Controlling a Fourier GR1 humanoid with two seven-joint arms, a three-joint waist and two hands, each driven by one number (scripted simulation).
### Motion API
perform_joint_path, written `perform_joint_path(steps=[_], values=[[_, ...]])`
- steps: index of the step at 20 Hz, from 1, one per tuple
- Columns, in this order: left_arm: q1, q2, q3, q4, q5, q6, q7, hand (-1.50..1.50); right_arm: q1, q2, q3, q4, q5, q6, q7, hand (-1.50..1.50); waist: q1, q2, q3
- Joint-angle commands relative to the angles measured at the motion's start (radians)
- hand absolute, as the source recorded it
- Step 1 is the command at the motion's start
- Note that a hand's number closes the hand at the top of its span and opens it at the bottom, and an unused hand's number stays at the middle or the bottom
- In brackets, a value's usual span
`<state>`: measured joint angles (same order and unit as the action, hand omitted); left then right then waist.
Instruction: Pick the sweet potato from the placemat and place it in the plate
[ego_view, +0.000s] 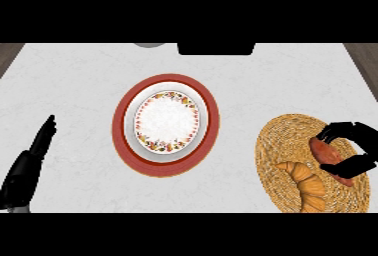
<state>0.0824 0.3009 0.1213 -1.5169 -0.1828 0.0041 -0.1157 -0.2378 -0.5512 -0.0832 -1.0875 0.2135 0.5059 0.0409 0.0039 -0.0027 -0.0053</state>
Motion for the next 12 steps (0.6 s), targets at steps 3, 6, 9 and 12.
perform_joint_path(steps=[3,6,9,12], values=[[-0.048,-0.029,-0.037,0.015,-0.014,0.000,0.004,0.00,-0.185,-0.026,0.176,-0.008,0.293,-0.153,0.029,1.50,0.051,0.015,0.005],[-0.061,-0.021,-0.035,0.006,-0.029,0.007,0.046,0.00,-0.228,-0.019,0.253,0.049,0.428,-0.234,-0.004,1.50,0.040,0.014,0.007],[-0.012,-0.023,-0.029,0.038,-0.028,-0.005,-0.034,0.00,-0.316,0.032,0.254,0.158,0.488,-0.318,-0.017,1.50,0.027,0.009,0.006],[-0.036,-0.020,-0.024,-0.004,-0.018,-0.011,0.018,0.00,-0.355,0.031,0.221,0.213,0.539,-0.456,-0.041,1.50,0.025,0.009,0.007]])
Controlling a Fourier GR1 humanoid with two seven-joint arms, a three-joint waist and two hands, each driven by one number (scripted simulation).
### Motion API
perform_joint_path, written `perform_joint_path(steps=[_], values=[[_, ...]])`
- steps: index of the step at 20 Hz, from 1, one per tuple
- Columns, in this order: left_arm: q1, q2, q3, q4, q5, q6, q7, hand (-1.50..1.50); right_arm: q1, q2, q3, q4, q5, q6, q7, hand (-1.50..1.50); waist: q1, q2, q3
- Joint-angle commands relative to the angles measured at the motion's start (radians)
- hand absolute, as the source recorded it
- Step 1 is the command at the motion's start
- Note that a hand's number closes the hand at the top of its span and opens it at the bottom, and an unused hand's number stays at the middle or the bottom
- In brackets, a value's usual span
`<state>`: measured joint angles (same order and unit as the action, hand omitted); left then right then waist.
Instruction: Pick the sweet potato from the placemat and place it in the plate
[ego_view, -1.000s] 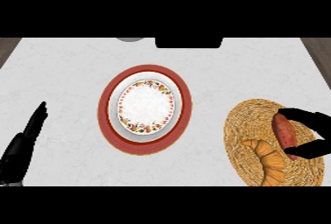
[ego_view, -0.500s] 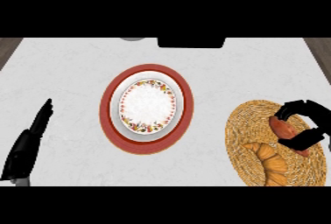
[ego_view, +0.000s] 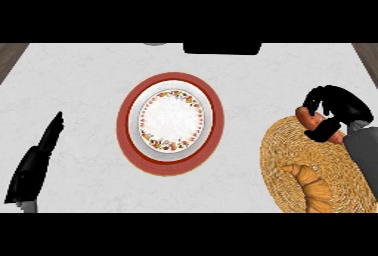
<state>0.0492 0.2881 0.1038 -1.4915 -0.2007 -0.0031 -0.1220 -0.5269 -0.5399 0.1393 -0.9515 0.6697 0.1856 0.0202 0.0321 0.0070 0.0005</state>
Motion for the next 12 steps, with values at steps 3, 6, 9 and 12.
perform_joint_path(steps=[3,6,9,12], values=[[0.034,0.005,0.025,-0.032,0.017,-0.014,0.017,0.00,-0.072,0.016,-0.037,0.018,0.075,-0.176,-0.023,1.50,-0.019,-0.006,0.000],[0.021,-0.009,0.016,-0.020,0.002,-0.003,0.015,0.00,-0.077,0.034,-0.055,-0.051,0.085,-0.246,-0.016,1.50,-0.026,-0.007,0.000],[0.025,-0.018,0.016,-0.038,-0.017,0.025,0.039,0.00,-0.065,0.018,-0.079,-0.201,0.059,-0.283,-0.043,1.50,-0.041,-0.013,-0.001],[0.052,0.006,0.029,-0.029,-0.001,-0.012,0.006,0.00,-0.090,-0.006,-0.113,-0.294,-0.015,-0.225,-0.115,1.50,-0.038,-0.013,-0.001]])
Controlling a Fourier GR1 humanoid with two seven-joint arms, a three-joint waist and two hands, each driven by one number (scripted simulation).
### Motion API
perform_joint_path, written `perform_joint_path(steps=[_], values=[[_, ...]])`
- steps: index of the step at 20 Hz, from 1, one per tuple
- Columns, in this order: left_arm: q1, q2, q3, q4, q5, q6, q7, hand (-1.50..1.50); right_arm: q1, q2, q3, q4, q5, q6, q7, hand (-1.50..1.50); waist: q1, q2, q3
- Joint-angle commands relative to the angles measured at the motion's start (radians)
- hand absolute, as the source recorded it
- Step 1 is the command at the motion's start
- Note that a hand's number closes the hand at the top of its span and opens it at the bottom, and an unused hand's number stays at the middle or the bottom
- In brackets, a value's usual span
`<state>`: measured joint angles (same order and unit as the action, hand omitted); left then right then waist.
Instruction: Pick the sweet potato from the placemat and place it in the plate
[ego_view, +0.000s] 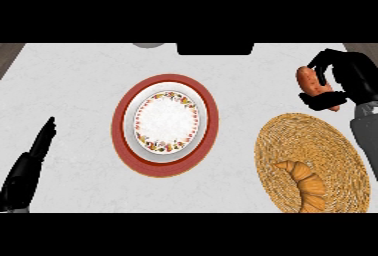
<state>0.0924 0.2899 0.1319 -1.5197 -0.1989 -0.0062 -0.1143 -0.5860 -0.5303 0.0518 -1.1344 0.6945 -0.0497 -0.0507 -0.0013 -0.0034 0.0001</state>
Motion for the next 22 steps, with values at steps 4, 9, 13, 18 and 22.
perform_joint_path(steps=[4,9,13,18,22], values=[[-0.003,0.033,0.038,-0.006,0.031,-0.037,-0.007,0.00,0.034,0.022,-0.012,-0.320,-0.145,0.111,-0.057,1.50,-0.014,-0.005,0.000],[-0.031,-0.006,0.022,0.062,-0.010,-0.001,-0.033,0.00,0.058,0.110,0.056,-0.537,-0.158,0.186,0.096,1.50,-0.007,0.000,-0.001],[0.012,-0.039,-0.019,0.037,-0.048,0.015,-0.061,0.00,-0.075,0.223,0.132,-0.529,-0.132,0.230,0.256,1.50,0.008,0.002,-0.001],[-0.024,-0.024,0.019,0.076,-0.019,-0.008,-0.074,0.00,-0.164,0.378,0.215,-0.497,-0.081,0.222,0.390,1.50,0.008,0.004,-0.001],[-0.006,-0.003,0.036,0.079,0.001,-0.044,-0.084,0.00,-0.194,0.504,0.273,-0.355,-0.012,0.149,0.423,1.50,0.015,0.006,-0.001]])
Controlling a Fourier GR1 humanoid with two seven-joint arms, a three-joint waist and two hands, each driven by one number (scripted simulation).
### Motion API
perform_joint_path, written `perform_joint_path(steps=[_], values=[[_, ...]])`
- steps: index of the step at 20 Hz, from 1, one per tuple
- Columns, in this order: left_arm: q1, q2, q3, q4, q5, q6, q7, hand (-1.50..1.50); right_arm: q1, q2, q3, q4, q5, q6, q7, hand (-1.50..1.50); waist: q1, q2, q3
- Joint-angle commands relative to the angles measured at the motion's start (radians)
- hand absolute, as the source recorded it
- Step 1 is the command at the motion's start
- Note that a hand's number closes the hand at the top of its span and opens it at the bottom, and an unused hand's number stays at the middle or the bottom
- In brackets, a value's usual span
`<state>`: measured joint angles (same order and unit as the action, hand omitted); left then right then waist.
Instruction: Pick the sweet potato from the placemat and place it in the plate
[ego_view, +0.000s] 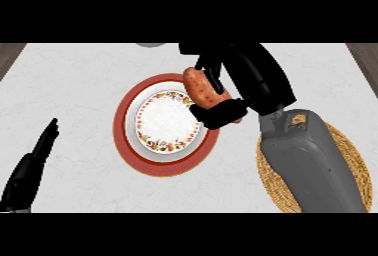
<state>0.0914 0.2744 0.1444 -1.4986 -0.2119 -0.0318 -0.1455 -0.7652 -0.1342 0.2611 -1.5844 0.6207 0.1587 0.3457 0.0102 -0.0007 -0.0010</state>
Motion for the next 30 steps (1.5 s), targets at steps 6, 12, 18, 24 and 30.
perform_joint_path(steps=[6,12,18,24,30], values=[[-0.054,-0.004,0.006,0.011,-0.013,0.001,0.025,0.00,-0.177,0.132,0.092,0.365,-0.005,-0.060,0.053,1.50,0.012,0.005,0.000],[-0.046,-0.051,-0.035,-0.011,-0.041,0.020,0.044,0.00,-0.249,0.134,0.249,0.597,-0.121,-0.235,0.023,1.50,0.024,0.006,0.000],[-0.096,-0.039,-0.041,0.022,-0.050,0.003,0.055,0.00,-0.175,0.134,0.352,0.685,-0.324,-0.451,0.049,-1.50,0.049,0.012,0.001],[-0.043,-0.026,-0.014,0.025,-0.038,-0.006,-0.021,0.00,-0.261,0.134,0.389,0.849,-0.461,-0.535,-0.064,-1.50,0.046,0.012,0.001],[-0.063,-0.028,-0.008,0.003,-0.034,-0.008,0.033,0.00,-0.229,0.134,0.325,0.721,-0.562,-0.738,-0.098,-1.50,0.034,0.008,0.001]])
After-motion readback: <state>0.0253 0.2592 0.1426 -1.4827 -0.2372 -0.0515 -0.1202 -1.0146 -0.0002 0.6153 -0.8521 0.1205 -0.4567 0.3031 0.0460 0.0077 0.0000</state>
